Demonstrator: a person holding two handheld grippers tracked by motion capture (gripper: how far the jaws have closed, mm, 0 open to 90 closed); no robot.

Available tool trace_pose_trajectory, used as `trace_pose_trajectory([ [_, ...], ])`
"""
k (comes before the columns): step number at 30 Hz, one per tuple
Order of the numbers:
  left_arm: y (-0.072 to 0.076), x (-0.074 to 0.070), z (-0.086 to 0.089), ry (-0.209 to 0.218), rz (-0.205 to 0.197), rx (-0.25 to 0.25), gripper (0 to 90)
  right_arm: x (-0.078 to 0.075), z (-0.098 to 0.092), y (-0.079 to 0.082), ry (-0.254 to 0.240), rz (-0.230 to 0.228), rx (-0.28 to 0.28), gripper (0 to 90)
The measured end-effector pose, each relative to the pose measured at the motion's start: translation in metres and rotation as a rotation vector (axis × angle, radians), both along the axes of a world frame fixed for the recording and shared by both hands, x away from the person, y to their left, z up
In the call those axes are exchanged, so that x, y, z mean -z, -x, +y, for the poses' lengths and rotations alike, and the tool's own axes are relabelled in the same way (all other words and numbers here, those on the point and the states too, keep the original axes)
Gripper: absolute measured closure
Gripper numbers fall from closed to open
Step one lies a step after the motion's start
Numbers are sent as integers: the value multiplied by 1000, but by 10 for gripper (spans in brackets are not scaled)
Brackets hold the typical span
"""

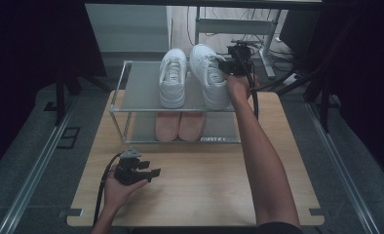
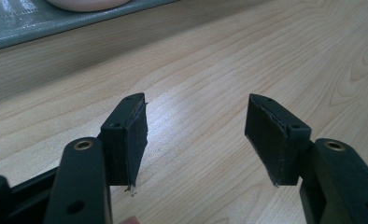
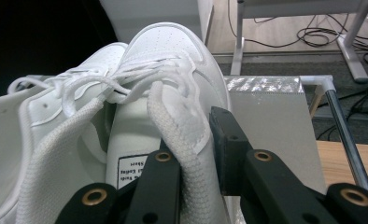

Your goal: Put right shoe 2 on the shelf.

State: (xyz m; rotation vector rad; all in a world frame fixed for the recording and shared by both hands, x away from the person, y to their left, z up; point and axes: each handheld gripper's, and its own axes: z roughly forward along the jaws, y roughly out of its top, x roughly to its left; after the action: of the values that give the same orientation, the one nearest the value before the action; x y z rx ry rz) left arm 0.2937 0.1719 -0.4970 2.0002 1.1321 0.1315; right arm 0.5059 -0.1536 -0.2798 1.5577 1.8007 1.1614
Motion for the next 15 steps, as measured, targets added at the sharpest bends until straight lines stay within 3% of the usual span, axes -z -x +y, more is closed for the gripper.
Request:
trace_pose_trajectory([
  [15,-1,2,-1,-4,4,3,391,19,20,-28,-16,41,77,798],
])
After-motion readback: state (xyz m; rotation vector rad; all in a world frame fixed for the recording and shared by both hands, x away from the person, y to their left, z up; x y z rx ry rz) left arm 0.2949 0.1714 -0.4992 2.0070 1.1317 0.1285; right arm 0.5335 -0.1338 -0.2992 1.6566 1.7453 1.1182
